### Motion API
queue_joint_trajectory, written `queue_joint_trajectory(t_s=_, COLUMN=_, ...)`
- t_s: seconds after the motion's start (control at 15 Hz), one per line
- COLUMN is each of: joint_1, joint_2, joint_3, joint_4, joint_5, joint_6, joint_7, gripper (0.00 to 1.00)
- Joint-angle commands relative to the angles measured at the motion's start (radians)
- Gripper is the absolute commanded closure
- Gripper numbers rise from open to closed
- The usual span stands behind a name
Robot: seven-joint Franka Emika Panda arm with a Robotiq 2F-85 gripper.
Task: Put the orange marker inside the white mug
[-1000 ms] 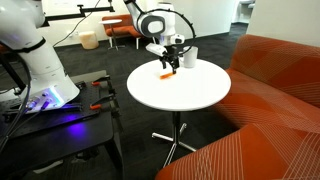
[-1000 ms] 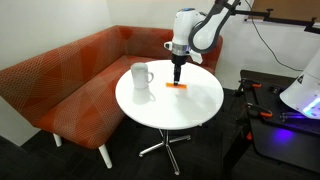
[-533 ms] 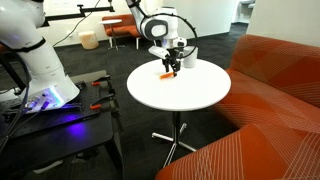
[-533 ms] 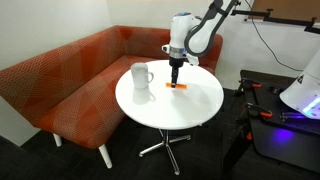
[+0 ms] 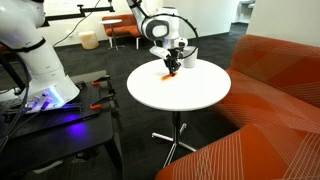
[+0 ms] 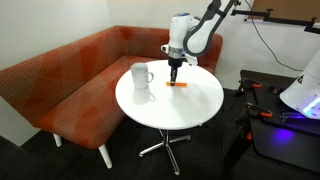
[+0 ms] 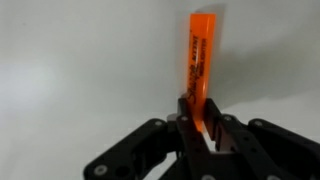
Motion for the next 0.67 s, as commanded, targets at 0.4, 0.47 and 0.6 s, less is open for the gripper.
queue_joint_trajectory(t_s=0.4, joint_1=0.017, joint_2=-0.044, joint_3=-0.02, joint_4=-0.01, joint_5=-0.007, joint_6=-0.01, joint_7=0.039, gripper=0.95)
queue_joint_trajectory(t_s=0.47, joint_1=0.018, joint_2=-0.052, joint_3=-0.022, joint_4=-0.014, joint_5=-0.01, joint_6=-0.004, joint_7=0.038, gripper=0.95)
queue_joint_trajectory(t_s=0.6, joint_1=0.019, joint_2=-0.07, joint_3=-0.028, joint_4=-0.02, joint_5=-0.02, joint_6=0.009, joint_7=0.032, gripper=0.95)
